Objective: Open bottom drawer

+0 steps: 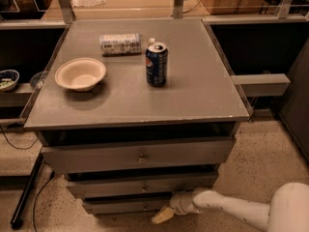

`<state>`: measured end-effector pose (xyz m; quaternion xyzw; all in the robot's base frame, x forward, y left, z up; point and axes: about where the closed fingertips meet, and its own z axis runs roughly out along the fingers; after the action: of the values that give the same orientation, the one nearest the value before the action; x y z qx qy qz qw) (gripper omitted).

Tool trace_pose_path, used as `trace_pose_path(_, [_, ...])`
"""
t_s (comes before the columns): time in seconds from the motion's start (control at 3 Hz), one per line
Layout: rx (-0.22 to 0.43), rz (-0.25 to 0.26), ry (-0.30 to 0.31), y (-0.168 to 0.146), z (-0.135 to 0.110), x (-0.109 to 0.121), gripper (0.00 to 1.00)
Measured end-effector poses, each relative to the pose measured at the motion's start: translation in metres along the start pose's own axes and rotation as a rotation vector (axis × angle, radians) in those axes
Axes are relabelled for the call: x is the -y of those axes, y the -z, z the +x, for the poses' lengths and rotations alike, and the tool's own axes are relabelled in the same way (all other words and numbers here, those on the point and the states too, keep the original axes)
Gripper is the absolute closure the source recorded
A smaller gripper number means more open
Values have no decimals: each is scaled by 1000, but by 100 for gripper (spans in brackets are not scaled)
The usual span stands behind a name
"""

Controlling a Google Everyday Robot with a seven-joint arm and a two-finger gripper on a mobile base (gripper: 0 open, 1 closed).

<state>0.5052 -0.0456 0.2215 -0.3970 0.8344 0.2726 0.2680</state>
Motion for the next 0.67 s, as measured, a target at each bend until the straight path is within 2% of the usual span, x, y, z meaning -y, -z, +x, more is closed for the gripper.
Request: trace_pose_path(0.67, [-2,-8,-2,-3,2,-4,0])
